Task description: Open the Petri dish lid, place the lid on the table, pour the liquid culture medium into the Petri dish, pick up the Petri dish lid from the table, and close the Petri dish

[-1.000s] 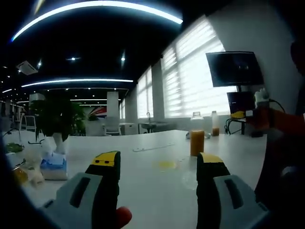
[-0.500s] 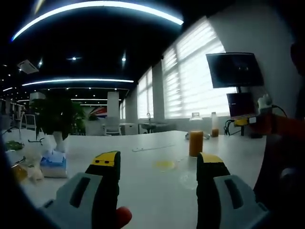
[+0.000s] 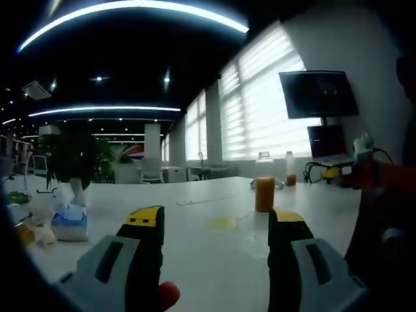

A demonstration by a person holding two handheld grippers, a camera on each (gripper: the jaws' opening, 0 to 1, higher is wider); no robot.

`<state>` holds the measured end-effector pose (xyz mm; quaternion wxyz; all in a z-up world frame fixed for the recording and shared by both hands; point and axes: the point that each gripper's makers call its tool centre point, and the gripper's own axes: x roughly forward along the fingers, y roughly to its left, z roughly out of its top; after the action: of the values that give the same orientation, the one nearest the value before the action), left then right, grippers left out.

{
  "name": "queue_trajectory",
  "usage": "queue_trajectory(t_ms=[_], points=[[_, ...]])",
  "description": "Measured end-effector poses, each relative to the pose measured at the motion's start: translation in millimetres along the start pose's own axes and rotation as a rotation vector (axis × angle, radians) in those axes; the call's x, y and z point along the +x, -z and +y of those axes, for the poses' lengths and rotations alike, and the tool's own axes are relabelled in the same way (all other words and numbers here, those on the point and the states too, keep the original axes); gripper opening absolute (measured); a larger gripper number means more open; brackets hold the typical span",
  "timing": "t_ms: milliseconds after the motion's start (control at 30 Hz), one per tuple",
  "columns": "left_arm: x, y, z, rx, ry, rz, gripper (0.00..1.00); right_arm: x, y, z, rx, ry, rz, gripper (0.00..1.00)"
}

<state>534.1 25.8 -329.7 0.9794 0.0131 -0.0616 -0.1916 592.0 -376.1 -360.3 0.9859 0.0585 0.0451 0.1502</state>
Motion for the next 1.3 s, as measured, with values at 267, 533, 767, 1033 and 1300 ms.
queue_trajectory(t_ms=[267,533,767,1033,1300], points=[[4,1.8,-2.5,-0.012,0.011,-0.001,0.57,-3,21.0,0,0.016,0.008,0.036,0.30],[5,1.4,-3.7,-0.014,0.021,-0.006,0.57,-7,33.6,2,0.022,0.011,0.057,0.30],[5,1.4,-3.9,-0.013,0.023,-0.006,0.56,-13,47.7,-1,0.017,0.026,0.079,0.30],[4,1.1,-3.1,-0.012,0.022,-0.005,0.56,-18,63.2,-1,-0.029,0.046,0.106,0.30],[5,-2.0,-2.6,-0.010,0.025,-0.010,0.56,-20,72.3,-1,-0.051,0.062,0.116,0.30]])
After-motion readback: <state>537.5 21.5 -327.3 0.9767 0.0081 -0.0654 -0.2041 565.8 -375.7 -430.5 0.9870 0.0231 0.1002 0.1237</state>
